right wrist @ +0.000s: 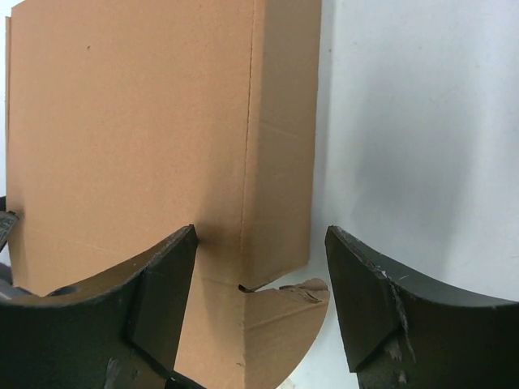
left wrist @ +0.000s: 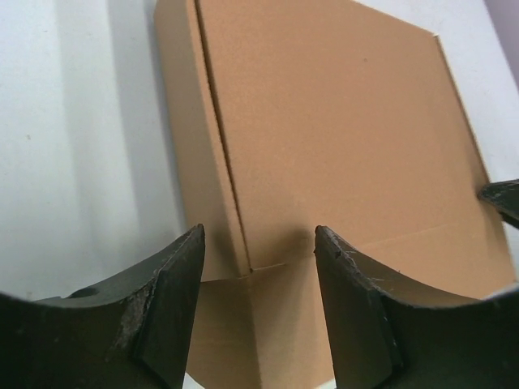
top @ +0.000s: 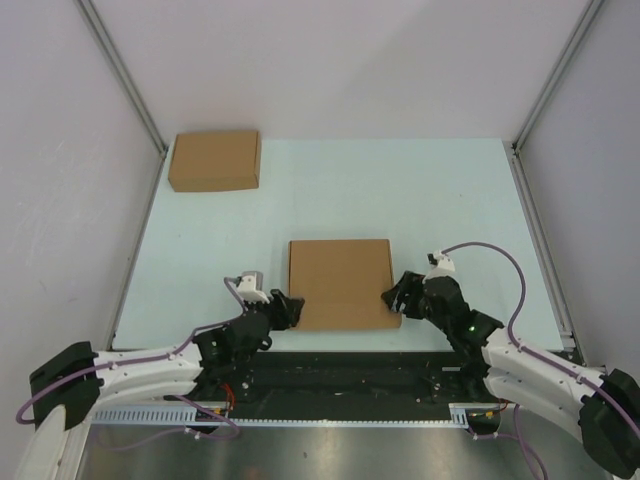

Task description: Fold the paper box

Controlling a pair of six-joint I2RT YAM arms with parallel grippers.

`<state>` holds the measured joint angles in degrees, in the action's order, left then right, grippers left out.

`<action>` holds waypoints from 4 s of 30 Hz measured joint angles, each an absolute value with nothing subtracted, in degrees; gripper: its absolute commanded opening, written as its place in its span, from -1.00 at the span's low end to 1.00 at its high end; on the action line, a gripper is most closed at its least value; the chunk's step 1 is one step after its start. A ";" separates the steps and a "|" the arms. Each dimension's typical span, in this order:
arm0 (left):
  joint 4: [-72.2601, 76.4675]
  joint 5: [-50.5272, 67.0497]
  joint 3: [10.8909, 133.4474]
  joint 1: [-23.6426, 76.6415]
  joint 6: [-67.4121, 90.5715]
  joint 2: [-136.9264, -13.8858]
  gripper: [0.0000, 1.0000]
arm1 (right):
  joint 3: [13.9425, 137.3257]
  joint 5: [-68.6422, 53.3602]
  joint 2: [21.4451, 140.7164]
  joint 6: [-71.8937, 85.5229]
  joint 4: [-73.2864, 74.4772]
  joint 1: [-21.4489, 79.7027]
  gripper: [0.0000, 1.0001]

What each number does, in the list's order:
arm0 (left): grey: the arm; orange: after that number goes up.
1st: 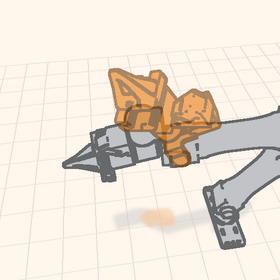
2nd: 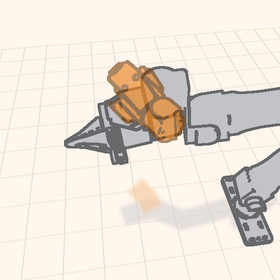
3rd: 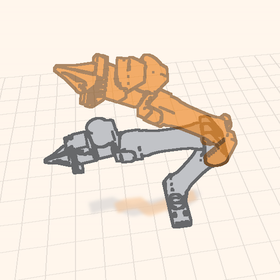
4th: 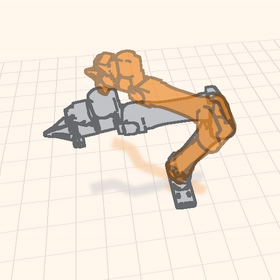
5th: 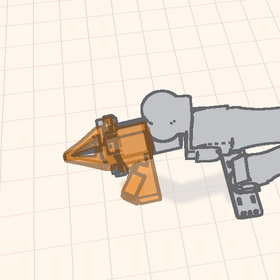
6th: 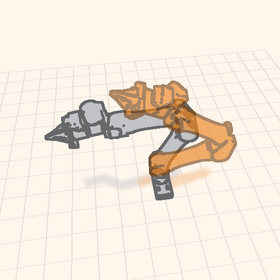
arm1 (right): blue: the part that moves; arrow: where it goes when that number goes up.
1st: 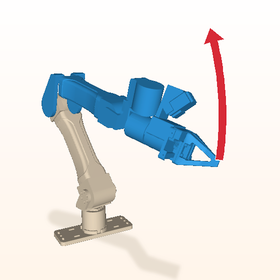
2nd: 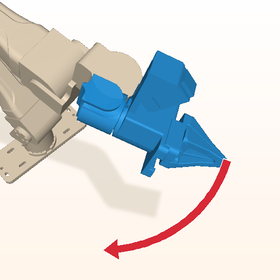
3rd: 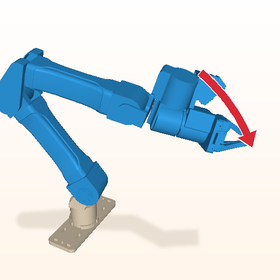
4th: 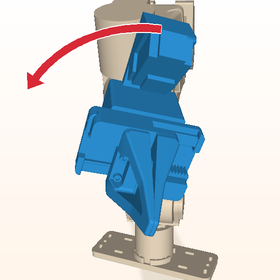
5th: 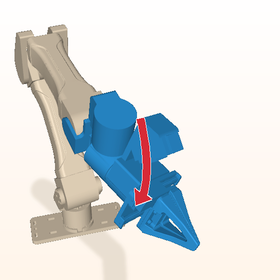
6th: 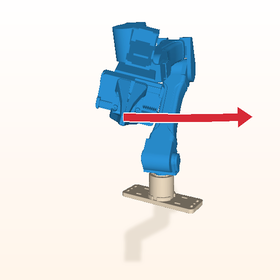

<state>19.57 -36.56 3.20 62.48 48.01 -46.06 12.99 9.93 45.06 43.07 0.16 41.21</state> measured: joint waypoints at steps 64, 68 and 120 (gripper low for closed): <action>26.06 -19.03 21.23 39.38 43.57 -75.70 0.31 | 30.13 -2.09 83.53 41.98 -22.68 26.11 0.15; 26.26 -18.00 24.58 36.75 43.57 -79.59 0.31 | 35.92 -3.92 89.73 41.71 -23.59 23.81 0.14; 19.03 -1.32 57.69 26.48 14.90 -103.92 0.22 | 8.45 23.70 73.01 66.24 -38.06 54.72 0.51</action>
